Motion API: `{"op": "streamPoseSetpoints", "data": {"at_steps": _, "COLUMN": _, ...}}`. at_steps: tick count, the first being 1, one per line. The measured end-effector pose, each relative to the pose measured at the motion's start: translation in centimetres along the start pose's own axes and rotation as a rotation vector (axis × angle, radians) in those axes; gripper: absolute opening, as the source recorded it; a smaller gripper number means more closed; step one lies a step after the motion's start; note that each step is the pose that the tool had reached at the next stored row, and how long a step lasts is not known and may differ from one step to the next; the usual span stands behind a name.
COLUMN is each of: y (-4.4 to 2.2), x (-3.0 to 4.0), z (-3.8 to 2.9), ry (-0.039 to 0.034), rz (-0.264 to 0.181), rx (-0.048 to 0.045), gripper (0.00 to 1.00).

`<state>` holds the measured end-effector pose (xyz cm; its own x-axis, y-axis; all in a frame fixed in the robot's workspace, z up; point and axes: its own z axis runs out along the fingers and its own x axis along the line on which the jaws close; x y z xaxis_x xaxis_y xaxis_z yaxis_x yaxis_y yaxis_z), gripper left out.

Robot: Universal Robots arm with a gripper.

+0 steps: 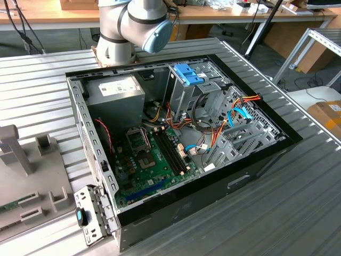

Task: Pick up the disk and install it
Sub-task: 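Pick up the disk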

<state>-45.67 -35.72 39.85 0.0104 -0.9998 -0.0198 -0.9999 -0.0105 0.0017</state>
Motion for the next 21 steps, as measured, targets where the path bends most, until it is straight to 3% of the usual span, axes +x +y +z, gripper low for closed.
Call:
{"op": "streamPoseSetpoints", "data": {"at_steps": 4, "y": 0.01, "x": -0.07, "z": -3.41, "ry": -0.0001, "rz": 0.000, "rx": 0.0000, "gripper": 0.37}}
{"op": "streamPoseSetpoints", "data": {"at_steps": 6, "y": 0.01, "x": -0.11, "z": -5.75, "ry": 0.0000, "rz": 0.000, "rx": 0.0000, "gripper": 0.37}}
{"op": "streamPoseSetpoints", "data": {"at_steps": 8, "y": 0.01, "x": -0.13, "z": -6.79, "ry": 0.0000, "rz": 0.000, "rx": 0.0000, "gripper": 0.37}}
{"op": "streamPoseSetpoints", "data": {"at_steps": 10, "y": 0.01, "x": -0.18, "z": -9.01, "ry": 0.0001, "rz": 0.000, "rx": -0.0001, "gripper": 0.37}}
{"op": "streamPoseSetpoints", "data": {"at_steps": 12, "y": 0.02, "x": -0.20, "z": -10.37, "ry": 0.0000, "rz": 0.000, "rx": -0.0001, "gripper": 0.37}}
{"op": "streamPoseSetpoints", "data": {"at_steps": 17, "y": -0.08, "x": -0.21, "z": -10.52, "ry": 0.0000, "rz": 0.000, "rx": -0.0001, "gripper": 0.37}}
{"op": "streamPoseSetpoints", "data": {"at_steps": 19, "y": -1.09, "x": -0.19, "z": -10.52, "ry": 0.0000, "rz": 0.000, "rx": -0.0001, "gripper": 0.37}}
{"op": "streamPoseSetpoints", "data": {"at_steps": 21, "y": -2.91, "x": -0.17, "z": -10.52, "ry": 0.0000, "rz": 0.000, "rx": 0.0000, "gripper": 0.37}}
